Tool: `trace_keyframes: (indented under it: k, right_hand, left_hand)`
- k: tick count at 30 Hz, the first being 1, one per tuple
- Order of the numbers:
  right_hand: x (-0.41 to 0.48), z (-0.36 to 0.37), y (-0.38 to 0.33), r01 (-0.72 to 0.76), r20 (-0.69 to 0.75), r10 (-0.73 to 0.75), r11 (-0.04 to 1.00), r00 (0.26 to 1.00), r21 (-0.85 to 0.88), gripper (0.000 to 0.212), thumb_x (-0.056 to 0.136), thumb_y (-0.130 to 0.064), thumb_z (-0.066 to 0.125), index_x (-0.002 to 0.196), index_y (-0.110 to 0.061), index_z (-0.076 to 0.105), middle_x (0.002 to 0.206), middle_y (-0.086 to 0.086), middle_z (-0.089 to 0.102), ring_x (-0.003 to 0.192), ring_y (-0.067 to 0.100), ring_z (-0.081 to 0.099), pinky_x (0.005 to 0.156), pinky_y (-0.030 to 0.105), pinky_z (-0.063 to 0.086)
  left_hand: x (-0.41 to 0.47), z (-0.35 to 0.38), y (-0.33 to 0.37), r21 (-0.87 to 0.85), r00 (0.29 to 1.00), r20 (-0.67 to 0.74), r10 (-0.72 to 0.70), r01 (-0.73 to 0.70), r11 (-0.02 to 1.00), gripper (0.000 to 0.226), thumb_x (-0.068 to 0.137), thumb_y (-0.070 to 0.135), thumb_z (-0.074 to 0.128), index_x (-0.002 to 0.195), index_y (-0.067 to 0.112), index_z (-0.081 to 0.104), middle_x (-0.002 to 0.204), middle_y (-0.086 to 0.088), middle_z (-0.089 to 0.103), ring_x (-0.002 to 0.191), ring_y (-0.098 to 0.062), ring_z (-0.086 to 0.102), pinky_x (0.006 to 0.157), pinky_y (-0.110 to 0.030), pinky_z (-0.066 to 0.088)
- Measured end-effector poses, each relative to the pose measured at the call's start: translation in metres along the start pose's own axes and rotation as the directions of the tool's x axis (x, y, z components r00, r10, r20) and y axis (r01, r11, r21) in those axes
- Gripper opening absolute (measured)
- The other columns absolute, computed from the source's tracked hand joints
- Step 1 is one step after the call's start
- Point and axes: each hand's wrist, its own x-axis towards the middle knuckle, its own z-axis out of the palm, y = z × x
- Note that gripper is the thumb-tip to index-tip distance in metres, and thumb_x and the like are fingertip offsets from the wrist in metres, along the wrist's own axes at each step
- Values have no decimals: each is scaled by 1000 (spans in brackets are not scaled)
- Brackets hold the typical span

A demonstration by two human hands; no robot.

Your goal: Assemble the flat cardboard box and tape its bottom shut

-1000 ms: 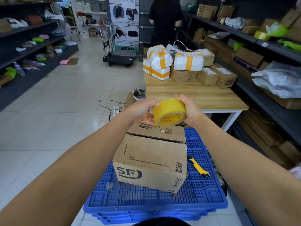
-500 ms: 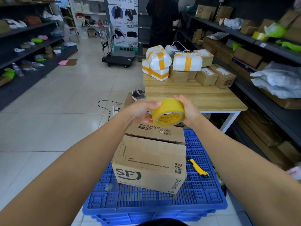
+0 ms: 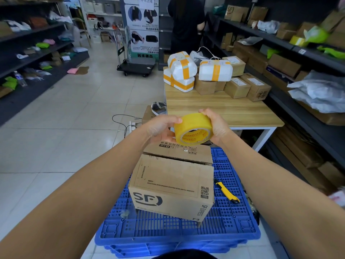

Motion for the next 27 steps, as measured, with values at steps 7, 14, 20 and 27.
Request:
trace_keyframes:
  k: [7, 14, 20, 27]
  right_hand:
    - [0, 3, -3, 7, -26, -7, 1000, 1000, 15, 10, 83, -30, 61, 84, -23, 68, 78, 5, 66, 73, 23, 63, 78, 42, 52]
    - [-2, 3, -1, 6, -24, -6, 1000, 1000, 18, 12, 83, -31, 60, 87, -22, 67, 81, 5, 66, 73, 22, 64, 73, 38, 53]
    - [-2, 4, -3, 0, -26, 1, 1000, 1000, 23, 10, 84, -29, 61, 81, -22, 67, 70, 2, 66, 70, 22, 62, 76, 40, 51]
    - [-4, 3, -1, -7, -32, 8, 1000, 999, 29, 10, 82, -30, 62, 81, -22, 67, 71, 3, 66, 68, 22, 62, 71, 37, 52]
  left_hand:
    - [2, 3, 4, 61, 997, -81, 19, -14, 998, 40, 91, 12, 48, 129, -1, 49, 132, -28, 52, 105, -43, 60, 86, -53, 53]
    - [1, 5, 2, 67, 996, -89, 27, -21, 998, 37, 87, 5, 43, 121, 2, 56, 130, -26, 54, 107, -46, 60, 89, -55, 51]
    - [1, 3, 1, 40, 995, -101, 15, -11, 999, 40, 92, 26, 55, 126, 6, 52, 124, -19, 61, 102, -39, 65, 81, -49, 56]
    - [0, 1, -3, 33, 999, -32, 35, -34, 999, 38, 94, 24, 51, 130, 10, 53, 127, -16, 59, 102, -37, 65, 82, -47, 56]
